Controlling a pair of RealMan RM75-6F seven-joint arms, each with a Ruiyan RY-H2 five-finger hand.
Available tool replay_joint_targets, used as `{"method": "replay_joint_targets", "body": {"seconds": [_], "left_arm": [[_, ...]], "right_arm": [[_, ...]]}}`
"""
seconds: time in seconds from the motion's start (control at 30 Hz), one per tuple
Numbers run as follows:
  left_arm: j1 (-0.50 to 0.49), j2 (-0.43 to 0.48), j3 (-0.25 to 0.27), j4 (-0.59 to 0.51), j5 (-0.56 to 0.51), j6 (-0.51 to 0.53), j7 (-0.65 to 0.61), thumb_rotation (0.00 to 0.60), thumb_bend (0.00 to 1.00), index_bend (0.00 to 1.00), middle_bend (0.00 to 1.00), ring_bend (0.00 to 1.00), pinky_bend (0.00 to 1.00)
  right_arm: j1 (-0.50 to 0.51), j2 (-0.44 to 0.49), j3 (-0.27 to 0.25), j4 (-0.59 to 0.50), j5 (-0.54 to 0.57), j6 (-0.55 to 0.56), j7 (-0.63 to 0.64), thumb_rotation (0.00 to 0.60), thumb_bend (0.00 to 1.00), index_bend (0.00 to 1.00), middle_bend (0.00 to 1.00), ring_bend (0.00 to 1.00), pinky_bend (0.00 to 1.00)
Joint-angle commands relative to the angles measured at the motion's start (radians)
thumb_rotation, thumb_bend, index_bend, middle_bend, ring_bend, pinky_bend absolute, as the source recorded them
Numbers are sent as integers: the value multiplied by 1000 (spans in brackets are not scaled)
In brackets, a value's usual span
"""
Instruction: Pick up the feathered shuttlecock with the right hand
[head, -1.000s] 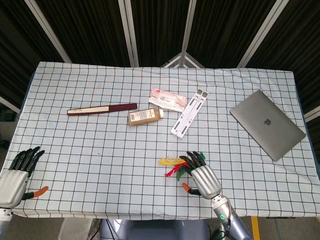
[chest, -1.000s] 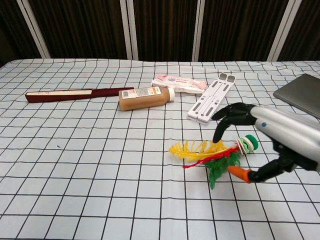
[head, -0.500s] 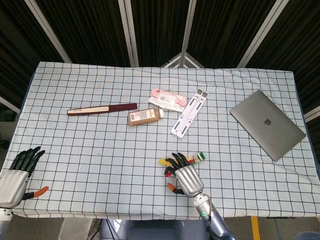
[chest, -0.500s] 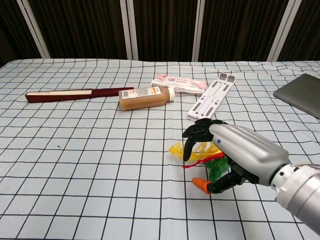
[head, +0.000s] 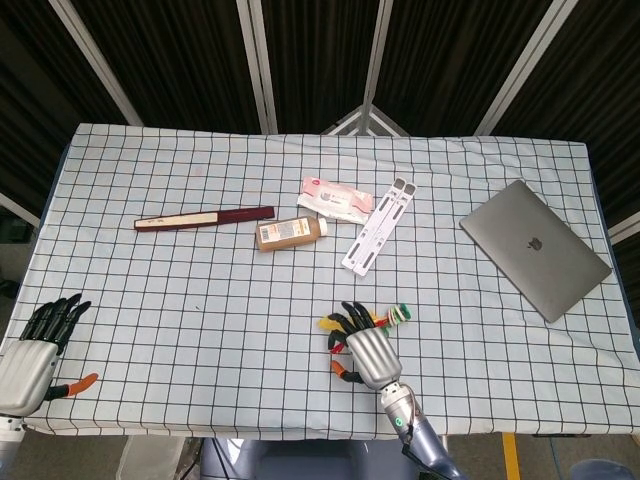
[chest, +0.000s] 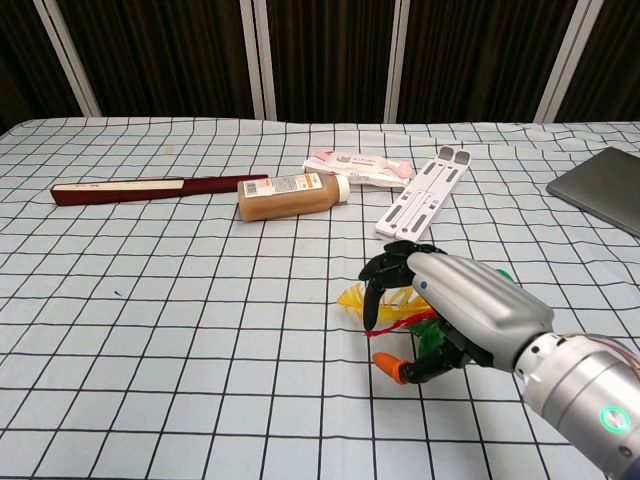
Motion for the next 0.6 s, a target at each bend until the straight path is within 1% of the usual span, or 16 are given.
{"method": "replay_joint_targets", "body": {"seconds": [0.03,0.23,0.3,0.47,0.6], "left_arm": [[0,0,0,0,-1,0,-2,600,0,0,0,0,0],[-1,1,0,-2,-2,-2,-3,600,0,0,0,0,0],[-1,1,0,-2,-2,-1,-3,600,0,0,0,0,0],[-1,1,0,-3,-3,-2,-2,600,0,0,0,0,0],[0,1,0,-3,-3,-1,-1,600,0,0,0,0,0]], "right_arm": [[4,-8,6,12,6,-1,4,600,392,539,238,0,0],[8,-16,7,22,9,1,17,600,533,590,246,0,0],[8,-15,5,22,9,1,19,600,564,605,248,0,0],[8,4,2,-5,0,14,23,600,578,627,251,0,0],[12,30,13,-44,-1,21,11,600,578,628,252,0,0]]}}
